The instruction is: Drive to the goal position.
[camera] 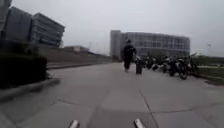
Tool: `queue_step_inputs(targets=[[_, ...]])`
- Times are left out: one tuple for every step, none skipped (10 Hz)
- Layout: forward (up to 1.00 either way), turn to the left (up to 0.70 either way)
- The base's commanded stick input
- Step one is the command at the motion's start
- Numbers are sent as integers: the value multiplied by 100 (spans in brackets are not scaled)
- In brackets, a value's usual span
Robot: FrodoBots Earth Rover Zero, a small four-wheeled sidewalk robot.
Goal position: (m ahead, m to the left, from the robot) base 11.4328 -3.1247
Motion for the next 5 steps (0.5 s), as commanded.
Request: queue_step_inputs(targets=[[100, 41], [100, 38], [100, 7], [100, 1], [100, 1]])
